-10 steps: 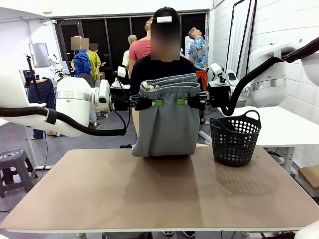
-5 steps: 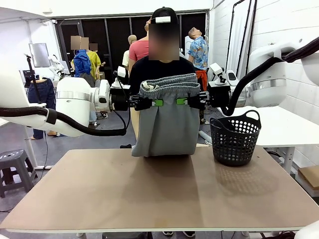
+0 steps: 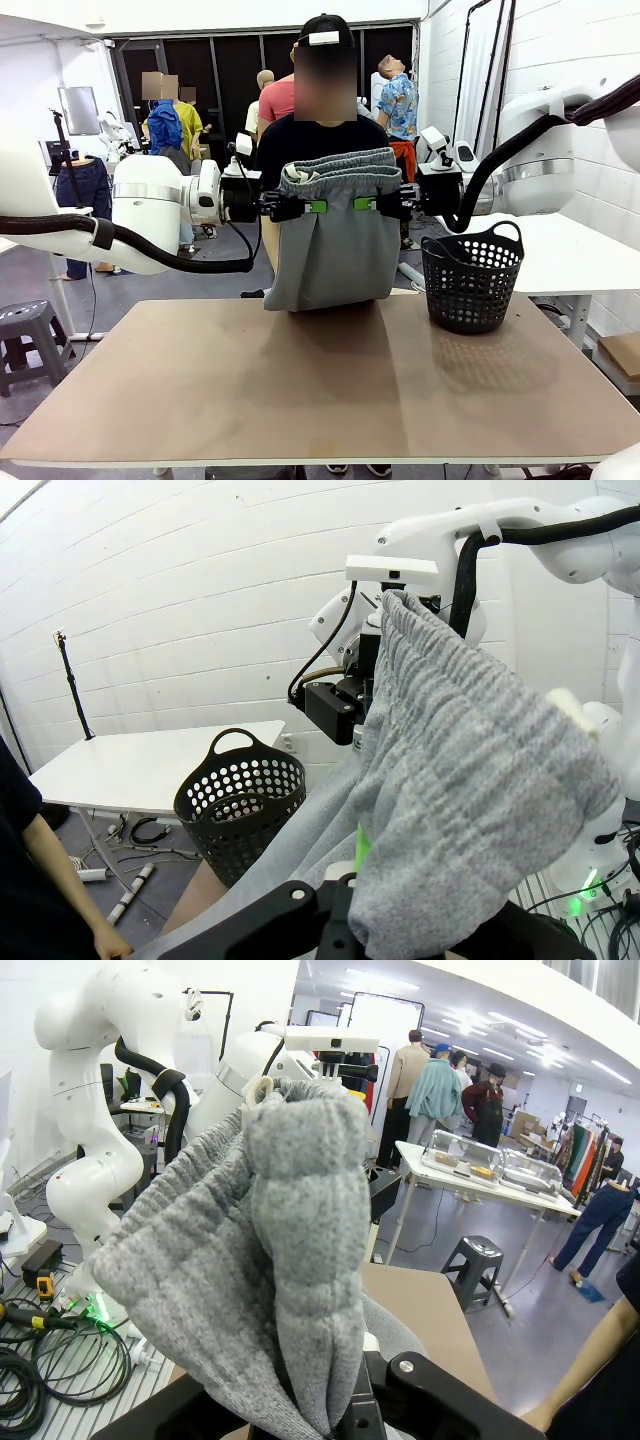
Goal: Fold the training pants.
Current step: Release the ends of the Training pants and then grab the overlapped ends.
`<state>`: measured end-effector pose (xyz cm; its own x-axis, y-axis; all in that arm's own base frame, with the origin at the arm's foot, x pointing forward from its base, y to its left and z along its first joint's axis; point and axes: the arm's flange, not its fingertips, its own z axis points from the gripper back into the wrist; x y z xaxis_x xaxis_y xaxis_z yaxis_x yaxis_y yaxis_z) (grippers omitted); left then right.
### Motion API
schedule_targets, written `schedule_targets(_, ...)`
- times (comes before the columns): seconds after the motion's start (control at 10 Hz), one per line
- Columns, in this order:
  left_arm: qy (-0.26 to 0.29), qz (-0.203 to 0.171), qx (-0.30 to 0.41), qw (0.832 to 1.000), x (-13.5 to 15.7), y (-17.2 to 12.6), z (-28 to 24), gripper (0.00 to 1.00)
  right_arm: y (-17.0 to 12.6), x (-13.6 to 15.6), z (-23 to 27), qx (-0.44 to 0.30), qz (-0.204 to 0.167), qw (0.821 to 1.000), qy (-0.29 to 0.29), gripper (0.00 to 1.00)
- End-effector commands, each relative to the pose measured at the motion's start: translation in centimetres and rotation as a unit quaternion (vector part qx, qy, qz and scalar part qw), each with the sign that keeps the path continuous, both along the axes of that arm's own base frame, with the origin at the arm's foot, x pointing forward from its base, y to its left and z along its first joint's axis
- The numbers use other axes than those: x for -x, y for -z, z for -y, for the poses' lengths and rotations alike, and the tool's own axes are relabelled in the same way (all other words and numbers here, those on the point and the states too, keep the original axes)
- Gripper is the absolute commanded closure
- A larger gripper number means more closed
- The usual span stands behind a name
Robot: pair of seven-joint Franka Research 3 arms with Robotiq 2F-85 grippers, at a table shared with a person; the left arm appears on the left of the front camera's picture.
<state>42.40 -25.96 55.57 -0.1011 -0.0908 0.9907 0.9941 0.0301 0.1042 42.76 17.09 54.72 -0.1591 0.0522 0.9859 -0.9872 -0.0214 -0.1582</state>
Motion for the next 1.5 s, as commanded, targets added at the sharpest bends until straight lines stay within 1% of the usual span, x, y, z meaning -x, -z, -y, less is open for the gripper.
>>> schedule_targets(0.0, 0.001, 0.006, 0.002, 1.0, 0.21, -0.39, 0.08, 1.0, -0.02, 0.54, 0.0, -0.01, 0.003, 1.0, 0.0, 1.0)
schedule_targets(1.4, 0.001, 0.006, 0.002, 1.0, 0.21, -0.39, 0.08, 1.0, -0.02, 0.54, 0.0, -0.01, 0.003, 1.0, 0.0, 1.0)
